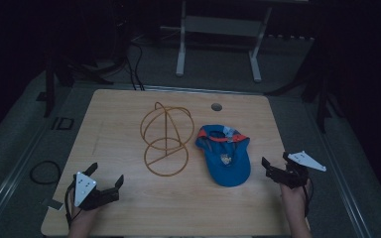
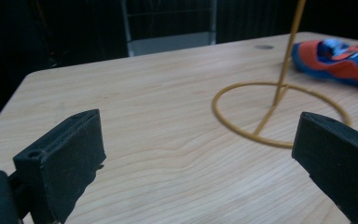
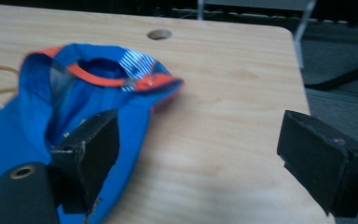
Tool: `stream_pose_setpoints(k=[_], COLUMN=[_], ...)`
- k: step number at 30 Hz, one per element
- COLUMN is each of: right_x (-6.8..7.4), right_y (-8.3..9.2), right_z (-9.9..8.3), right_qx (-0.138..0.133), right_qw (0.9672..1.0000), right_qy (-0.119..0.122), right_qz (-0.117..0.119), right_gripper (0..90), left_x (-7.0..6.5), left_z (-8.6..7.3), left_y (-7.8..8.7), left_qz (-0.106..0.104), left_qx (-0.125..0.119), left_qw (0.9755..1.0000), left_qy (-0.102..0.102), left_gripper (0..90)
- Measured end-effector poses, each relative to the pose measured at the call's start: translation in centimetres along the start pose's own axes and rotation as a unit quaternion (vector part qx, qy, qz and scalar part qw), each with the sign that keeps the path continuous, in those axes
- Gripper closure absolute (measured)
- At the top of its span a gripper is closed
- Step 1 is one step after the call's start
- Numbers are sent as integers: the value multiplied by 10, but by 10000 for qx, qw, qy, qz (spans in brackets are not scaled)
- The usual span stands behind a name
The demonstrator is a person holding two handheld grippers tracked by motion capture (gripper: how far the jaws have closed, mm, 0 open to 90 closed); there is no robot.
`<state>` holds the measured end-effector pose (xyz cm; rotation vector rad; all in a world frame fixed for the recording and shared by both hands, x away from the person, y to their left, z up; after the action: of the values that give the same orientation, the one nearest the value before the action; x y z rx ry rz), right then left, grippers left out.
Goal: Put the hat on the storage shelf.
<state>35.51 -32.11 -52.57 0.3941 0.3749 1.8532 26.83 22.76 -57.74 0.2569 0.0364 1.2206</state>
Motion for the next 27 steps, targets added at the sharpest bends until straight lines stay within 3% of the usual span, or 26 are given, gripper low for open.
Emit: stream_pose_setpoints(k=[3,8,9,15,19,20,22,23,27], right_x=[5,10,14,22,27,29,29,36,40], right_y=[-8,-24,-32,-60,-80,-84,-84,-101,-118], right_z=[13,25,31,44,52,53,53,57,59], right_qx=[125,328,393,503,626,687,687,785,910], right_qw=[9994,9987,9975,9949,9930,9916,9916,9896,9887], right_qy=[-17,205,164,249,463,630,630,704,665], right_qz=[317,341,564,842,887,895,895,983,987], right_gripper=[126,124,129,158,244,267,267,287,287], left_x=[-1,-2,-2,-7,-10,-10,-11,-12,-11], left_z=[1,2,2,3,3,3,3,3,3], left_y=[1,1,1,1,0,0,0,-1,0], left_qz=[24,-108,-158,-350,-416,-416,-432,-445,-474], left_qx=[31,47,64,249,300,300,317,332,319], left_qw=[10000,9998,9998,9990,9987,9987,9985,9984,9983], left_qy=[8,159,141,117,58,58,56,51,78], left_gripper=[27,27,27,28,28,28,28,28,28])
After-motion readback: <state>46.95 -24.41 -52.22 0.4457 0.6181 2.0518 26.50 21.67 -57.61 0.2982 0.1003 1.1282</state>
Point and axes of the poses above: each handheld gripper's, and its own axes: y roughly backward along the jaws, z roughly out of its top, x roughly to its left, the point moved 5 cm from there along -y, roughly forward along the jaws, and after that the axes turned 4 degrees about -y, right-handed, at the moved point
